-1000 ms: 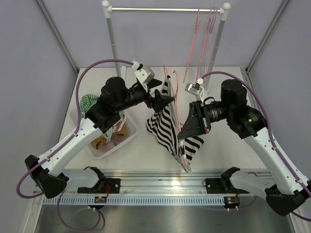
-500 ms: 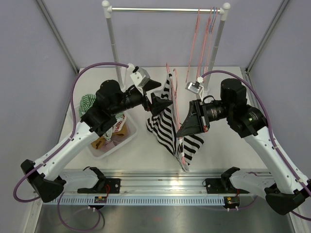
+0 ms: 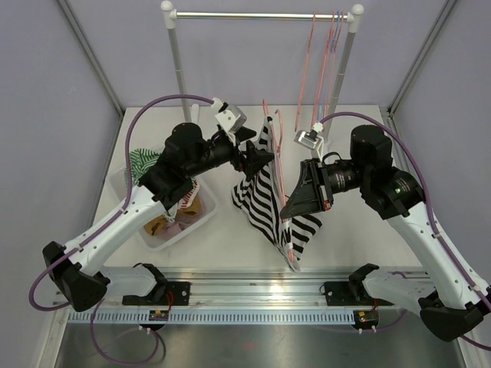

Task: Remove the tank top from the hanger

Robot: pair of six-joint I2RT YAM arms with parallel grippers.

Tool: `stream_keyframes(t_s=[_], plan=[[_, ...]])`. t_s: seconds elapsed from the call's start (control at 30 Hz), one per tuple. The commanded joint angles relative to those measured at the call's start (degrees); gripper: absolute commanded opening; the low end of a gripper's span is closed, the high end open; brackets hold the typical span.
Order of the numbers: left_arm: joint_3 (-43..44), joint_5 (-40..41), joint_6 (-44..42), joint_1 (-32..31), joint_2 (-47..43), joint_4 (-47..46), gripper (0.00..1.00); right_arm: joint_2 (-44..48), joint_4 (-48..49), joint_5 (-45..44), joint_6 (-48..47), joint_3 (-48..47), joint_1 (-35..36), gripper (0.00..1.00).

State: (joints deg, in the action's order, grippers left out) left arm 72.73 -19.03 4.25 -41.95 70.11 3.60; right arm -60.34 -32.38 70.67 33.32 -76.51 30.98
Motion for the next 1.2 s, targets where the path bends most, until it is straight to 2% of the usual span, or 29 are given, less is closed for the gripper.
stream_keyframes(t_s=[0.0,0.2,0.23,0.3,0.33,0.43,0.47,0.57,0.73,0.9,1.0,1.17], plan=[[3.6,2.6,-1.4,-0.4,1.6,-1.4,0.87,1.4,3.5,2.4,-0.2,-1.8,0.2,0.0],[5.4,4.6,-1.9,-0.3,3.2,-1.6,0.79,1.8,5.0,3.2,1.1,-1.1,0.2,0.0],[5.6,4.8,-1.7,-0.3,3.5,-1.7,0.71,1.7,5.0,3.2,1.0,-1.0,0.2,0.0],[6.1,5.1,-1.5,-0.3,4.0,-1.8,0.61,1.7,4.7,3.2,1.0,-0.9,0.2,0.0],[6.2,5.7,-1.4,-0.3,4.0,-1.9,0.51,1.7,4.4,3.2,0.3,-0.9,0.2,0.0],[6.2,6.7,-1.4,-0.3,4.1,-2.3,0.39,1.7,3.9,3.0,-0.2,-0.7,0.2,0.0],[6.2,6.8,-1.2,-0.3,4.0,-2.3,0.31,1.7,2.9,2.5,-0.6,-0.7,0.2,0.0],[5.8,7.2,-0.7,-0.3,3.2,-2.7,0.22,1.3,-0.6,0.4,-3.3,-0.9,0.2,0.0],[5.8,11.1,0.6,-0.3,2.1,-2.5,0.11,0.2,-4.4,-3.8,-7.5,0.4,0.2,0.0],[7.3,15.3,0.8,-0.3,2.8,-0.1,0.15,1.4,-0.6,-3.4,-5.4,3.9,0.2,0.0],[8.8,21.6,1.9,-0.2,4.2,1.3,0.19,2.2,-0.2,-2.6,-4.8,4.7,0.2,0.0],[12.5,31.7,5.3,-0.1,7.1,4.1,0.06,3.6,-1.8,1.4,-5.6,5.9,0.2,0.0]])
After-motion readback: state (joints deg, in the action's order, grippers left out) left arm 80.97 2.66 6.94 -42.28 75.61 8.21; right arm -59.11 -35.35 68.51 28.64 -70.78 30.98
